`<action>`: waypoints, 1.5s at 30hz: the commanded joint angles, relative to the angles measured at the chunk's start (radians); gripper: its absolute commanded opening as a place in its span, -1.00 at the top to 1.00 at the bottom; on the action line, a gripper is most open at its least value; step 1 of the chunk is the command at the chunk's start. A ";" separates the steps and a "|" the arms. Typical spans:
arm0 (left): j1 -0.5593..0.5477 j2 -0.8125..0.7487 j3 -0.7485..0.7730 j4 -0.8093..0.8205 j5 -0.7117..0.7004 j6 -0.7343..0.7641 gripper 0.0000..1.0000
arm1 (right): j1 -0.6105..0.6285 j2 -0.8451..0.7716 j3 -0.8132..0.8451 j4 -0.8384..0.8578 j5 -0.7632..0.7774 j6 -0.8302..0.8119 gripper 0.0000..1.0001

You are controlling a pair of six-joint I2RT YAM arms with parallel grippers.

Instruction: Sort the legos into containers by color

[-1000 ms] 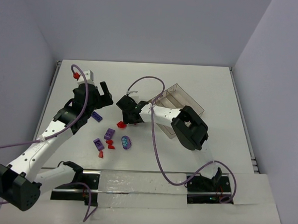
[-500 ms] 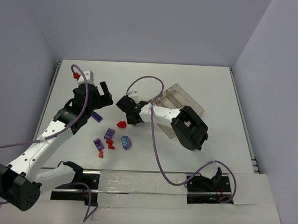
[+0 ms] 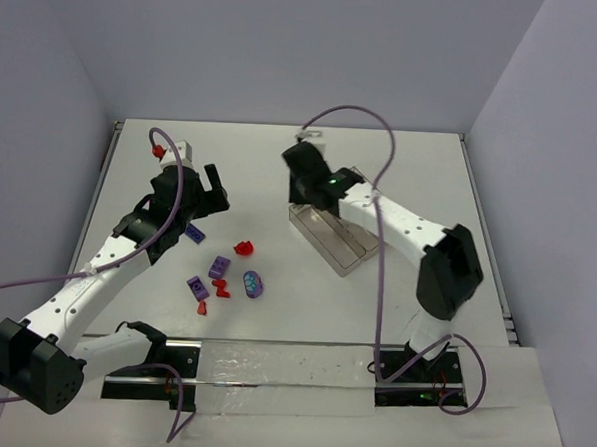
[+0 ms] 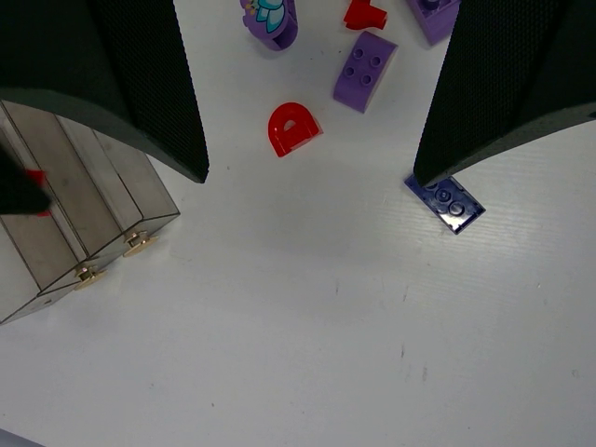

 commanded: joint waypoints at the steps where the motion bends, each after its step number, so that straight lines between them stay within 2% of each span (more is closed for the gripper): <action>1: -0.005 -0.009 0.037 0.017 0.019 -0.010 -0.99 | -0.130 -0.172 -0.097 0.039 0.002 -0.013 0.89; 9: -0.005 0.004 0.054 0.016 0.019 -0.007 -0.99 | -0.348 -0.230 -0.227 0.082 0.001 -0.017 0.88; 14: -0.006 -0.008 0.053 0.011 0.012 -0.007 -0.99 | -0.446 -0.152 -0.212 0.101 -0.003 -0.030 0.88; 21: -0.005 -0.021 0.034 -0.012 0.009 -0.023 -0.99 | -0.490 -0.017 -0.147 0.106 -0.001 -0.046 0.79; 24: -0.005 -0.021 0.029 -0.013 0.014 -0.027 -0.99 | -0.495 0.013 -0.133 0.103 0.008 -0.043 0.53; 28: -0.005 -0.023 0.037 -0.024 0.008 -0.023 -0.99 | -0.495 0.021 -0.116 0.094 0.030 -0.044 -0.20; 31: -0.005 -0.025 0.040 -0.023 0.008 -0.019 -0.99 | -0.495 -0.008 -0.110 0.086 0.025 -0.048 -0.37; 34: -0.005 -0.024 0.040 -0.021 0.009 -0.021 -0.99 | -0.490 -0.038 -0.116 0.084 0.020 -0.052 -0.37; 38: -0.005 -0.021 0.038 -0.013 0.010 -0.026 -0.99 | -0.436 -0.168 -0.179 0.104 -0.009 -0.074 -0.32; 42: -0.005 -0.023 0.032 -0.012 -0.002 -0.029 -0.99 | -0.295 -0.241 -0.237 0.141 -0.040 -0.108 -0.32; 45: -0.005 -0.019 0.036 -0.021 -0.024 -0.037 -0.99 | -0.119 -0.243 -0.258 0.158 -0.058 -0.139 -0.37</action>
